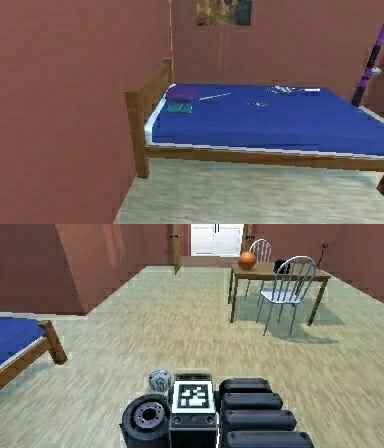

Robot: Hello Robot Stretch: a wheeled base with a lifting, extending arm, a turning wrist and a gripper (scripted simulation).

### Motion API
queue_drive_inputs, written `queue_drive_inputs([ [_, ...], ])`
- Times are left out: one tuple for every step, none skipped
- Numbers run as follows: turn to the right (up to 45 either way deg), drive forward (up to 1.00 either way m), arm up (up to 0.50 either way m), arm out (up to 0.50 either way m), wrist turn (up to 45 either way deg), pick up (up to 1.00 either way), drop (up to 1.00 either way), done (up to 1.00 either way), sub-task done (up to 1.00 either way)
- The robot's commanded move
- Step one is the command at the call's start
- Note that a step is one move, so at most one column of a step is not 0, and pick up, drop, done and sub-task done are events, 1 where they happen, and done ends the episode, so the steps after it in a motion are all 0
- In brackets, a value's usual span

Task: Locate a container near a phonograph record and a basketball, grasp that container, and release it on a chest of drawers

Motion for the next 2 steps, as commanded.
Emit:
queue_drive_inputs([
  [3.0, 0.00, 0.00, 0.00, 0.0, 0.00, 0.00, 0.00, 0.00],
  [-45.0, 0.00, 0.00, 0.00, 0.0, 0.00, 0.00, 0.00, 0.00],
])
